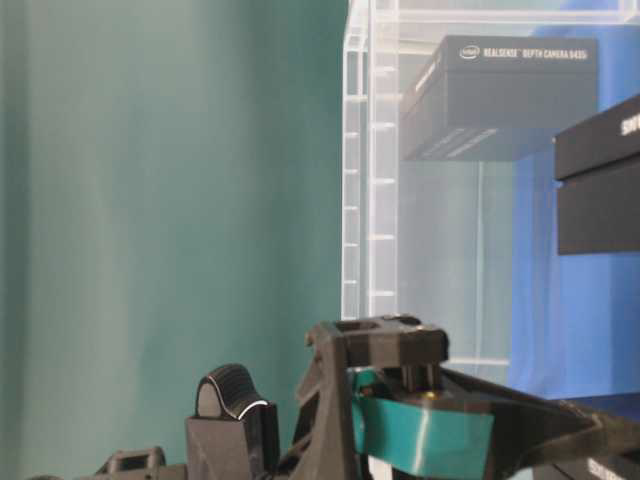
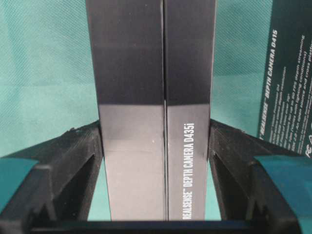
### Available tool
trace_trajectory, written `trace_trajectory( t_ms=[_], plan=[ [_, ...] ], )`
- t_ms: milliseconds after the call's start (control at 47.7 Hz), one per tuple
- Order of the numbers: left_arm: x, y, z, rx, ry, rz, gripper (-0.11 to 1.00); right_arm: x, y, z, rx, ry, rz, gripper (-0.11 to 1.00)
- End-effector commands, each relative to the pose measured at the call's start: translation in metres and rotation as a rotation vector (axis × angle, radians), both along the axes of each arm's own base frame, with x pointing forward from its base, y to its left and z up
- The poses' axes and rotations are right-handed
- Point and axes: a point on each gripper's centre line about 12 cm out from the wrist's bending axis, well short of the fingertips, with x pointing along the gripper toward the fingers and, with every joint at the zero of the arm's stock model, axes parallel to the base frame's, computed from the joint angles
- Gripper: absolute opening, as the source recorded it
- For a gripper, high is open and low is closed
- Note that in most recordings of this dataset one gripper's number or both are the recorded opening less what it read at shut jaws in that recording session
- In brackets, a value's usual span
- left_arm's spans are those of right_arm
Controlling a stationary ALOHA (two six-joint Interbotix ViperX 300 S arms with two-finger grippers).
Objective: Take out the box from the case.
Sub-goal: 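Carry the box forward and lower it left of the first box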
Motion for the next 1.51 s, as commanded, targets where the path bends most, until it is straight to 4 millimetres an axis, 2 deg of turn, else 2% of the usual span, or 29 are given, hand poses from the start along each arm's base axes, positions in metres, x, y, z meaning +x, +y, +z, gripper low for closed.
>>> trace_trajectory(
  t_ms=[0,42,147,230,608,838,1257,1488],
  plan=[
    [0.005,-0.001,0.019,-0.02,-0.061,-0.001,0.61,0.001,0.0,0.004,-0.005,-0.013,0.002,0.91],
    [0.006,-0.001,0.018,-0.021,-0.062,-0.002,0.63,0.001,0.0,0.004,-0.004,-0.012,0.002,0.91],
    [0.005,-0.001,0.019,-0.021,-0.063,-0.005,0.89,0.001,0.0,0.004,-0.005,-0.013,0.003,0.91],
    [0.005,-0.002,0.018,-0.022,-0.061,-0.007,0.99,0.001,0.0,0.005,-0.006,-0.014,0.002,0.91],
    [0.003,-0.004,0.024,-0.046,-0.067,0.003,0.99,0.001,0.0,0.005,-0.006,-0.016,0.002,0.91],
    [-0.001,-0.006,0.051,-0.065,-0.11,0.003,0.98,0.001,0.0,0.005,-0.007,-0.017,0.002,0.91],
    [-0.01,-0.001,0.131,-0.058,-0.136,0.022,0.98,0.001,0.0,0.005,-0.007,-0.018,0.0,0.91],
    [-0.011,-0.001,0.138,-0.053,-0.129,0.013,0.98,0.001,0.0,0.006,-0.007,-0.019,-0.001,0.91]
  ],
)
